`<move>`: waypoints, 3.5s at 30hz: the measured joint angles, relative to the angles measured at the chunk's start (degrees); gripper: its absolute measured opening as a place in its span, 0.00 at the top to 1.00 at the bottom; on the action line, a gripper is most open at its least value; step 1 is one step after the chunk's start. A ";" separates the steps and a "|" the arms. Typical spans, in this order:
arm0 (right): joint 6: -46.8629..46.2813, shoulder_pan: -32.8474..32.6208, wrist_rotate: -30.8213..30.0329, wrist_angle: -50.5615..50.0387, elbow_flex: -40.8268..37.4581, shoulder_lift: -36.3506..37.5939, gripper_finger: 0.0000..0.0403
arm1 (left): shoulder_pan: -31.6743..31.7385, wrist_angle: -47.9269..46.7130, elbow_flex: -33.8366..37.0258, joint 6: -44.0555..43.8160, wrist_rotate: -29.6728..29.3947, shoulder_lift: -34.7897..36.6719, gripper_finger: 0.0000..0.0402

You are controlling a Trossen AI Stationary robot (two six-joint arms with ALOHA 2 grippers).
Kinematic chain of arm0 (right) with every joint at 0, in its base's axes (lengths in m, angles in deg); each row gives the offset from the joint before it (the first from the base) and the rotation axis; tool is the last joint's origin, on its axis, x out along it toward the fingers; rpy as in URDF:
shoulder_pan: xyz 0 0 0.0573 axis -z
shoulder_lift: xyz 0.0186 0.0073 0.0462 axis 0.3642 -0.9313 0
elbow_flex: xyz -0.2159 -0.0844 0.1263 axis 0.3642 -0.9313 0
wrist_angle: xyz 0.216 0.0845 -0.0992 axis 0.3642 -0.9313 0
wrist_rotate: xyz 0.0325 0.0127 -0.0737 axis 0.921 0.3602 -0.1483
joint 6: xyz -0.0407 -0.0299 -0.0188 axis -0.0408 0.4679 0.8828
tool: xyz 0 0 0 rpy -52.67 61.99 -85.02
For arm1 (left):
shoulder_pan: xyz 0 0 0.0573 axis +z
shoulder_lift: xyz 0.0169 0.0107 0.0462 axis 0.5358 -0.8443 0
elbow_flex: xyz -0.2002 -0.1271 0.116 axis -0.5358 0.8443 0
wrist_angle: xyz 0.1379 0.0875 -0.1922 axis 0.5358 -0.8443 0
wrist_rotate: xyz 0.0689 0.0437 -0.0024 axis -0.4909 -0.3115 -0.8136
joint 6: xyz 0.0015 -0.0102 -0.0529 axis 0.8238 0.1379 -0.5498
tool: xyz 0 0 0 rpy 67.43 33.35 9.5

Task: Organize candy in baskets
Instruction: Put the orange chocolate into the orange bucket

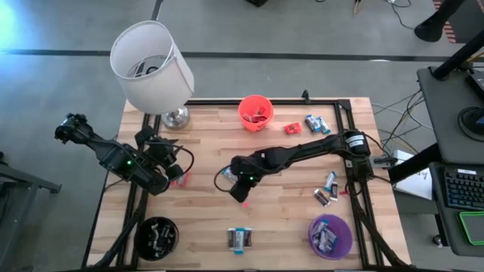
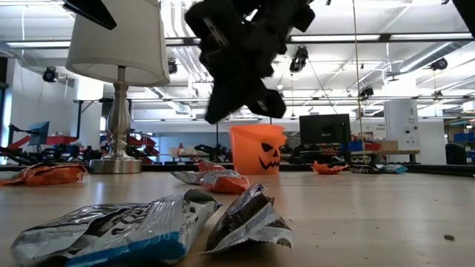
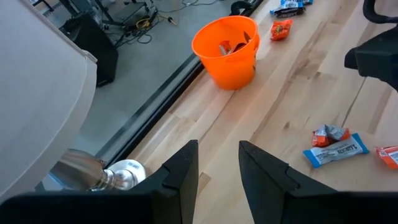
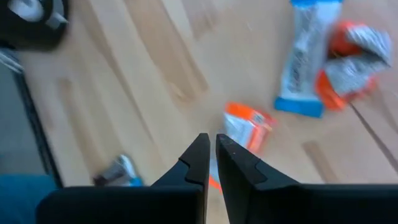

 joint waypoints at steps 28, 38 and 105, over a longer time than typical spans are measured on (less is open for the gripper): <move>-7.05 -0.89 0.56 7.28 -6.46 -0.18 0.56 | 1.87 -0.16 0.00 2.23 -0.09 -0.04 0.76; -8.76 -2.12 0.21 10.27 -7.79 -2.69 0.56 | 1.87 0.01 -0.02 2.23 -0.05 -0.07 0.76; 6.11 11.50 -7.79 -7.74 -5.75 15.51 0.96 | 1.87 3.89 -0.02 -1.09 0.06 -0.17 0.76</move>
